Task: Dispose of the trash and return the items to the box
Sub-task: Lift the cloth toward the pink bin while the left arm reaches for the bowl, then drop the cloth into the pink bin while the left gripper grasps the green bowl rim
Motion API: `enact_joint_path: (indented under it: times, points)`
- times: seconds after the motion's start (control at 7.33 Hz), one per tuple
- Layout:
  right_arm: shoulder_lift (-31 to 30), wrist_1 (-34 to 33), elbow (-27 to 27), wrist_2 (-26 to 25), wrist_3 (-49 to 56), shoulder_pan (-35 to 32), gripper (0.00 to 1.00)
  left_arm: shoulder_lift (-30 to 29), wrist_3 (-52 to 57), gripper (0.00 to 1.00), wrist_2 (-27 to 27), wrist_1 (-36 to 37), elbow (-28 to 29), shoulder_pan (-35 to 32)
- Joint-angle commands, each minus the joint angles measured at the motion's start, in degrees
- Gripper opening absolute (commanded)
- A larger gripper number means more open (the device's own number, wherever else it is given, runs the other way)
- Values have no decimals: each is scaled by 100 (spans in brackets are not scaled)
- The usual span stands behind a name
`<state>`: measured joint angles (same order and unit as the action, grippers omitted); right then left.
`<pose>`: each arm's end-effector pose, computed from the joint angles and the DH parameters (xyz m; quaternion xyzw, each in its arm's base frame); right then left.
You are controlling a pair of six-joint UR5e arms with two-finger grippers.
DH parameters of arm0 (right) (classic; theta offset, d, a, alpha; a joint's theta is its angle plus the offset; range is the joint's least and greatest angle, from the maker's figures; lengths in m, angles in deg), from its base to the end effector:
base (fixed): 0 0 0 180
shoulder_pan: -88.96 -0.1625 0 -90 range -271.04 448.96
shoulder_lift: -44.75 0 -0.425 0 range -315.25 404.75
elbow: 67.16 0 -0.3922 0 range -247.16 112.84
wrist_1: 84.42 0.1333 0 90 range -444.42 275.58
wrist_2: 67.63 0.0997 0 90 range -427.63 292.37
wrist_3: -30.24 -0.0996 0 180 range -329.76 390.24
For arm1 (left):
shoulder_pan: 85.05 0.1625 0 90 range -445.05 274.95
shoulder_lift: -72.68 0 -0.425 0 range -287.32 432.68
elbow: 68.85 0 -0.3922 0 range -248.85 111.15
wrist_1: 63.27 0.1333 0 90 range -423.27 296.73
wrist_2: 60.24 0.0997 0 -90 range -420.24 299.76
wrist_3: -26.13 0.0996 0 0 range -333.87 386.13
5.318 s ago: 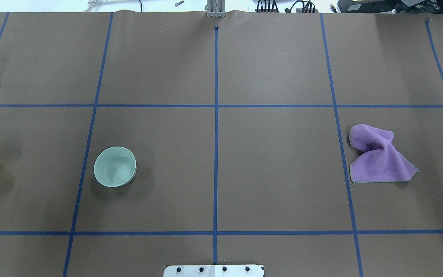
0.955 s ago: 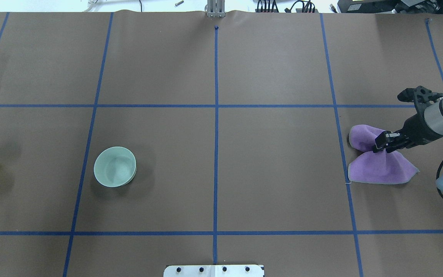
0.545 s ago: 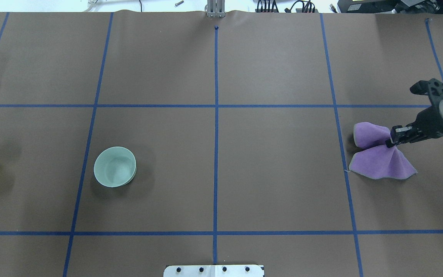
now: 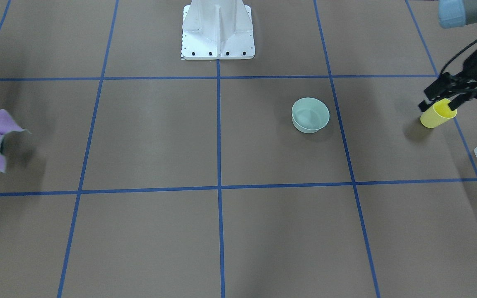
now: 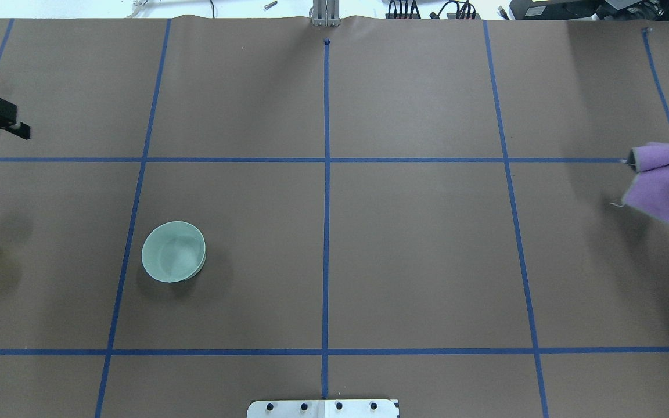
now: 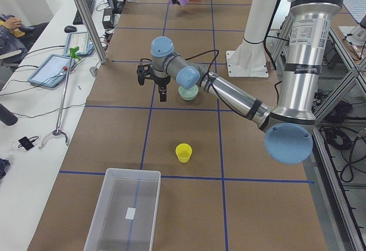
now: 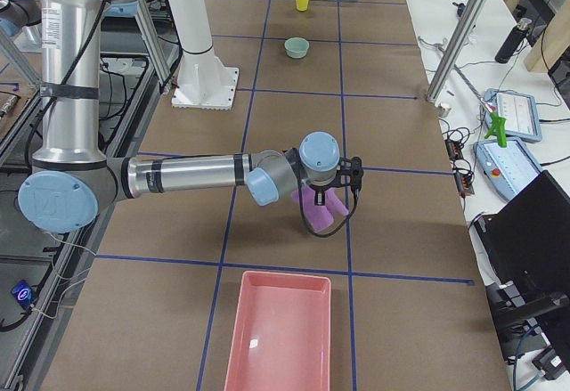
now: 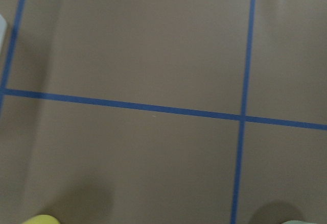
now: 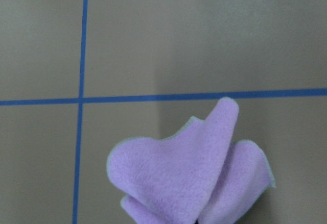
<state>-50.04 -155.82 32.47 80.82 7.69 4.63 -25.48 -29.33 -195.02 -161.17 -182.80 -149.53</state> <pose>0.0020 -0.4700 0.5611 0.0554 -0.5069 0.0273 0.8598 0.1646 -0.4914 0.3648 0.0082 0.4776 -0.0985 0.8730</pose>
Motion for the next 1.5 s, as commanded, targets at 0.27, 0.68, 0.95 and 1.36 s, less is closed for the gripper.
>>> enact_joint_path:
  times: [0.27,0.68,0.95,1.36]
  points:
    - [829,-4222,-607,-2256,6229,-2645,0,-810,-1309,98,883,411,-31,1078]
    - [543,-3936,-1314,-2286,6896,-2826,0,-898,-1336,98,1346,455,22,1401]
    - [164,-2605,-1995,-2225,6808,-2817,45,-906,-1608,98,1970,429,275,2042]
    - [233,-1895,-2230,-1689,5887,-2738,100,-566,-1845,98,2567,46,225,2841]
